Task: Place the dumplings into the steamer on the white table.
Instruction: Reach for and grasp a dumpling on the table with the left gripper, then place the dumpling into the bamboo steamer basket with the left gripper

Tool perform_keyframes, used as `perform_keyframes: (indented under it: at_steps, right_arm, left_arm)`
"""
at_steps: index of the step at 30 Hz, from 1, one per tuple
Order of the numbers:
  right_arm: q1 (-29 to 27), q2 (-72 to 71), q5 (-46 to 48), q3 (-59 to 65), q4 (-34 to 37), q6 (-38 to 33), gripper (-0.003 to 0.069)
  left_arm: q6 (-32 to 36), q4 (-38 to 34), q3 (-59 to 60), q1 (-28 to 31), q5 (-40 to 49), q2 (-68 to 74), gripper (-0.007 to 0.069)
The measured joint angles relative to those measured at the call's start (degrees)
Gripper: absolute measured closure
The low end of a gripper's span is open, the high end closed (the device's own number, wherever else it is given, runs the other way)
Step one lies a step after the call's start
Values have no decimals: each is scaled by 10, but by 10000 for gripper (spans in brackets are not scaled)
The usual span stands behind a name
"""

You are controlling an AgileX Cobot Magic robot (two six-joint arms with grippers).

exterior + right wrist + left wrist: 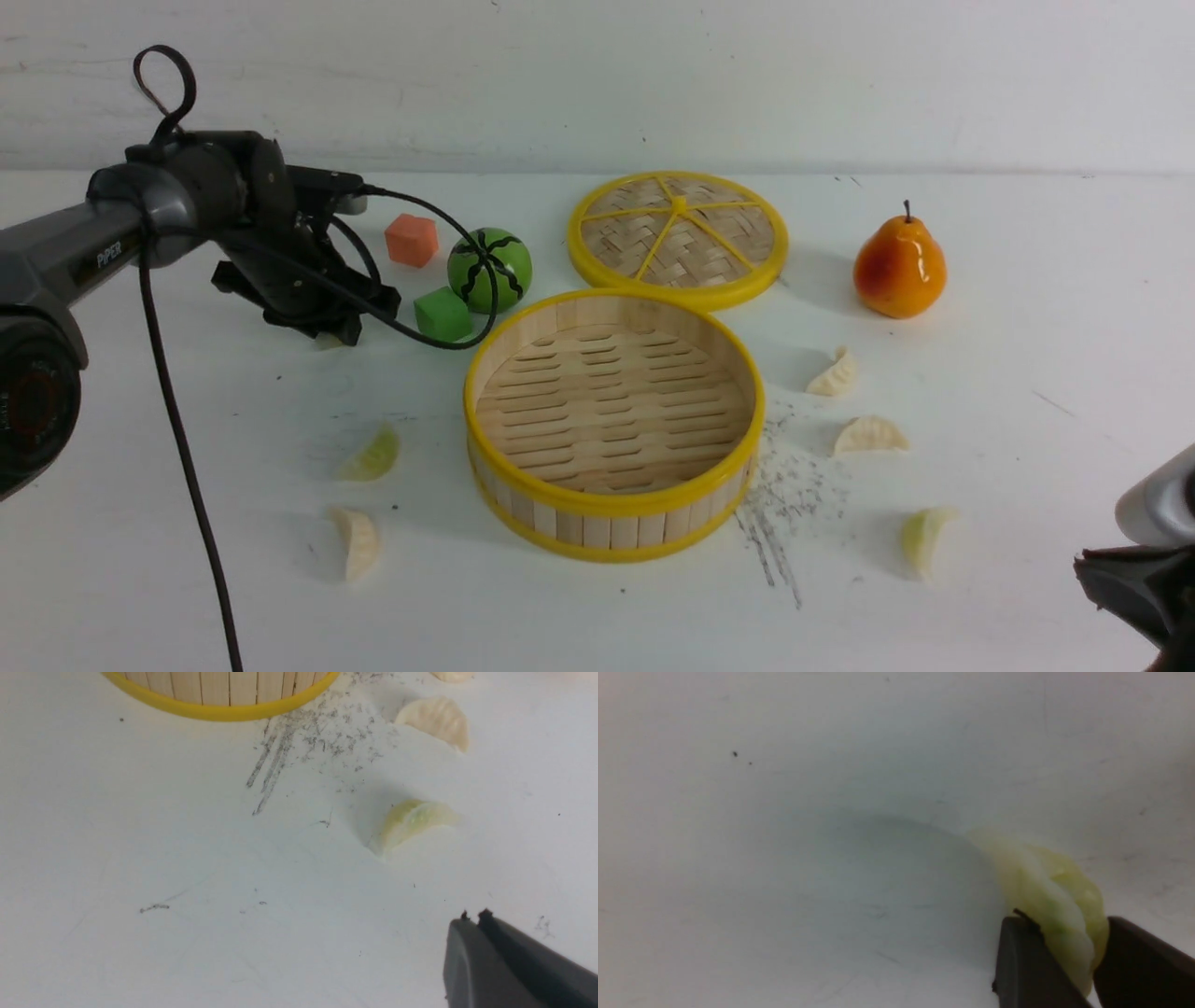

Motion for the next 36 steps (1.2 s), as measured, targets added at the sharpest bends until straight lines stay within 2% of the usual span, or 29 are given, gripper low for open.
perform_keyframes:
  at_steps: [4, 8, 11, 15, 19, 23, 26, 28, 30, 31, 32, 33, 36]
  right_arm:
    - [0, 0, -1, 0, 0, 0, 643]
    - [0, 0, -8, 2, 0, 0, 639]
    - [0, 0, -21, 3, 2, 0, 639]
    - [0, 0, -25, 3, 6, 0, 638]
    - [0, 0, -25, 3, 6, 0, 638]
    - [0, 0, -26, 4, 11, 0, 635]
    - [0, 0, -26, 4, 11, 0, 631]
    - [0, 0, -26, 4, 11, 0, 629]
    - [0, 0, -27, 4, 11, 0, 627]
    - [0, 0, -27, 4, 11, 0, 625]
    - [0, 0, -27, 4, 11, 0, 624]
    - [0, 0, -27, 4, 11, 0, 623]
    - [0, 0, -26, 4, 11, 0, 620]
  left_arm:
    - [-1, -43, 1, -8, 39, -30, 440]
    - [-20, -141, 1, -28, 81, -99, 440]
    - [-44, -216, -3, -68, 100, -135, 440]
    - [-79, -210, -3, -113, 109, -124, 440]
    - [-141, -152, -2, -157, 101, -83, 440]
    - [-184, -109, -2, -177, 72, -54, 440]
    - [-188, -101, -1, -184, 66, -48, 440]
    - [-190, -94, -1, -186, 64, -45, 412]
    - [-191, -91, -1, -188, 64, -44, 356]
    - [-192, -91, -1, -188, 64, -44, 303]
    - [-192, -91, -1, -188, 64, -44, 303]
    - [-194, -90, -1, -188, 68, -45, 248]
    - [-201, -88, -1, -188, 84, -52, 216]
